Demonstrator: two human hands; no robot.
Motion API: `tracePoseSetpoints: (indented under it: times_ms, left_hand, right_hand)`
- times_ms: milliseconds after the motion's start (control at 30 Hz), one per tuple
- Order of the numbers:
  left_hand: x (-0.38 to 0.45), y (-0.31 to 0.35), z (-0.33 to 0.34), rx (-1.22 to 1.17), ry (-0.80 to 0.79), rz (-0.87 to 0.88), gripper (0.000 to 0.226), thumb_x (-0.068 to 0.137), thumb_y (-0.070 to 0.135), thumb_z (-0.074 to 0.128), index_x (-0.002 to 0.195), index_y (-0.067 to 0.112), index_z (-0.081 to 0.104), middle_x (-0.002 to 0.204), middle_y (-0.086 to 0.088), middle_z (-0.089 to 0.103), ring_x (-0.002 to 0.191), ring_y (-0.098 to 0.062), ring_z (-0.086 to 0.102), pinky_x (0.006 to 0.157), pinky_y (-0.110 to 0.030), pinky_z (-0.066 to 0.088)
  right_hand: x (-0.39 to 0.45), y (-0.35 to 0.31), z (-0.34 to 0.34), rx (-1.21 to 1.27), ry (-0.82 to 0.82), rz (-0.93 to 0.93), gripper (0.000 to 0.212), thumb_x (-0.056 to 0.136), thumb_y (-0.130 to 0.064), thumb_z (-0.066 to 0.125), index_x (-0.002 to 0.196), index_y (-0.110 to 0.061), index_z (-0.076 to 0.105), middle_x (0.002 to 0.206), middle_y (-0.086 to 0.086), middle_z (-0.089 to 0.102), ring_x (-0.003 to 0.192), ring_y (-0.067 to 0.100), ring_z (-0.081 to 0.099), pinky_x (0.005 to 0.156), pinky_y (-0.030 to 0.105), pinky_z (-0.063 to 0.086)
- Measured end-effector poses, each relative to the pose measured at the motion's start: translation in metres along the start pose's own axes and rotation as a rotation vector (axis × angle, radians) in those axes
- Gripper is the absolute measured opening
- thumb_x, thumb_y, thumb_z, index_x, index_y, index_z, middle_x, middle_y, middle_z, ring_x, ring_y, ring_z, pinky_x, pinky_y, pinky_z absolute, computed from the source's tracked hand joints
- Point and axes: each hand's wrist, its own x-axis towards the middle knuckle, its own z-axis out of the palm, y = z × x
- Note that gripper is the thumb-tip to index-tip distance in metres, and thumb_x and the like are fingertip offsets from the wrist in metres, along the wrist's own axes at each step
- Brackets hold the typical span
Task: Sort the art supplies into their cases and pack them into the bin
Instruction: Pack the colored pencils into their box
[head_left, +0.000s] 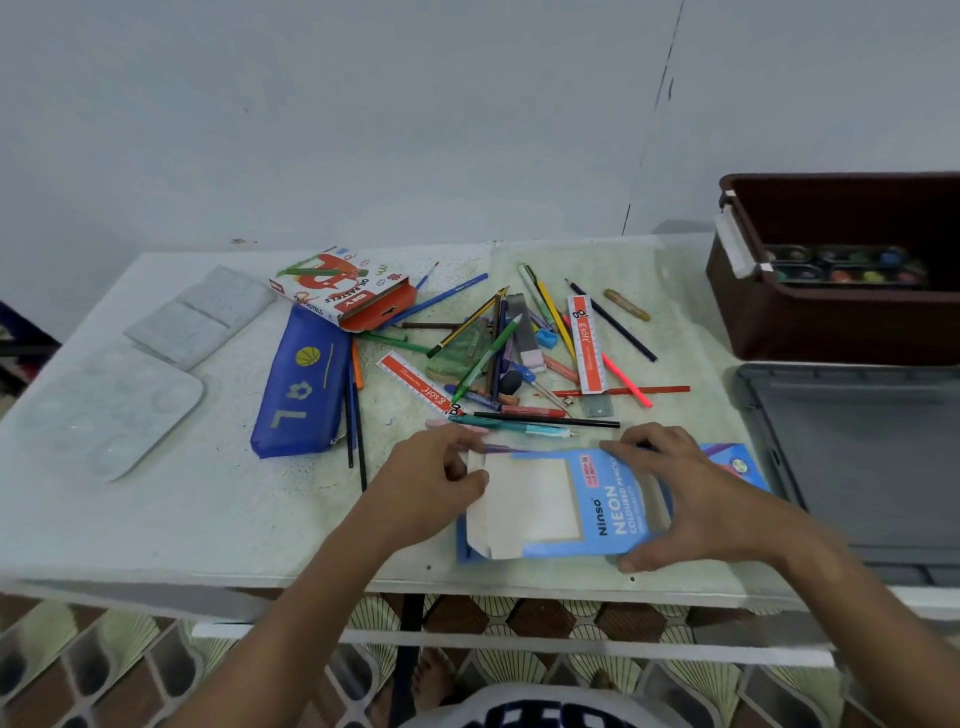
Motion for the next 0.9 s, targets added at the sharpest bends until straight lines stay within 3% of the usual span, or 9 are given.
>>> tracePoseSetpoints:
  times_ms: [100, 200, 333, 433, 467, 533, 633, 767, 900]
  left_hand:
    - [-0.005, -0.005, 0.001, 0.006, -0.032, -0.069, 0.013, 0.085, 0.016, 0.064, 0.093, 0.025, 0.061, 0.047, 0.012, 0.047, 0.044, -0.001, 0.043, 0.050, -0.015, 0.034]
    - [-0.004, -0.012, 0.010, 0.074, -0.063, -0.128, 0.015, 0.088, 0.023, 0.062, 0.101, 0.027, 0.058, 0.060, 0.009, 0.047, 0.051, -0.003, 0.044, 0.047, -0.013, 0.031]
    - [0.003, -0.014, 0.018, 0.122, 0.061, -0.110, 0.029, 0.093, 0.028, 0.059, 0.121, 0.028, 0.050, 0.074, 0.010, 0.050, 0.061, -0.001, 0.049, 0.050, -0.012, 0.034]
    - [0.012, -0.014, 0.024, 0.191, 0.187, -0.059, 0.036, 0.095, 0.027, 0.056, 0.130, 0.025, 0.047, 0.070, 0.009, 0.051, 0.061, -0.005, 0.053, 0.055, -0.022, 0.039]
    - [0.015, -0.015, 0.025, 0.200, 0.214, -0.039, 0.036, 0.095, 0.028, 0.055, 0.131, 0.022, 0.047, 0.074, 0.008, 0.053, 0.066, -0.008, 0.055, 0.059, -0.024, 0.040]
    - [0.018, -0.018, 0.028, 0.233, 0.231, 0.001, 0.034, 0.096, 0.031, 0.051, 0.128, 0.020, 0.049, 0.102, 0.003, 0.061, 0.092, -0.014, 0.059, 0.073, -0.024, 0.044]
    - [0.016, -0.023, 0.031, 0.293, 0.214, 0.049, 0.034, 0.098, 0.032, 0.046, 0.129, 0.018, 0.050, 0.128, 0.001, 0.052, 0.112, -0.016, 0.052, 0.086, -0.024, 0.043]
    - [0.022, -0.017, 0.018, 0.226, 0.221, 0.025, 0.032, 0.096, 0.039, 0.050, 0.120, 0.020, 0.056, 0.108, 0.001, 0.049, 0.086, -0.010, 0.050, 0.072, -0.020, 0.037]
    - [0.054, -0.001, -0.004, 0.227, 0.258, 0.059, 0.032, 0.095, 0.035, 0.053, 0.122, 0.016, 0.057, 0.109, -0.001, 0.047, 0.088, -0.012, 0.050, 0.076, -0.023, 0.039]
  right_hand:
    - [-0.003, -0.008, 0.003, -0.019, -0.046, -0.035, 0.117, 0.050, -0.069, 0.078, 0.147, -0.035, 0.023, 0.126, -0.023, 0.022, 0.124, -0.006, 0.019, 0.110, 0.022, 0.023]
    - [0.005, -0.010, 0.011, -0.080, -0.037, -0.037, 0.116, 0.052, -0.068, 0.078, 0.148, -0.034, 0.021, 0.126, -0.021, 0.018, 0.124, -0.003, 0.015, 0.107, 0.022, 0.022]
    - [0.017, -0.005, 0.015, -0.052, 0.016, -0.033, 0.117, 0.051, -0.073, 0.075, 0.148, -0.035, 0.021, 0.128, -0.021, 0.015, 0.125, -0.002, 0.012, 0.111, 0.030, 0.024]
    - [0.023, -0.001, 0.017, -0.062, 0.063, -0.029, 0.117, 0.053, -0.081, 0.067, 0.149, -0.036, 0.018, 0.133, -0.021, 0.015, 0.127, -0.003, 0.010, 0.112, 0.033, 0.025]
    - [0.025, 0.001, 0.018, -0.074, 0.073, -0.030, 0.116, 0.054, -0.083, 0.064, 0.149, -0.035, 0.017, 0.135, -0.021, 0.014, 0.127, -0.003, 0.009, 0.112, 0.032, 0.023]
    - [0.027, 0.002, 0.018, -0.089, 0.076, -0.036, 0.116, 0.054, -0.085, 0.060, 0.149, -0.035, 0.016, 0.136, -0.021, 0.014, 0.126, -0.004, 0.008, 0.111, 0.028, 0.021]
    - [0.028, 0.002, 0.017, -0.045, 0.104, -0.049, 0.105, 0.061, -0.085, 0.054, 0.147, -0.034, 0.024, 0.132, -0.020, 0.020, 0.124, -0.006, 0.013, 0.106, 0.023, 0.021]
    - [0.032, 0.003, 0.004, 0.031, 0.300, -0.048, 0.060, 0.082, -0.051, 0.064, 0.134, -0.024, 0.053, 0.125, -0.014, 0.044, 0.117, -0.001, 0.036, 0.101, 0.022, 0.035]
    - [0.051, 0.001, -0.026, 0.065, 0.490, 0.001, 0.028, 0.089, -0.022, 0.064, 0.117, -0.017, 0.066, 0.103, -0.002, 0.062, 0.088, 0.008, 0.057, 0.079, 0.020, 0.046]
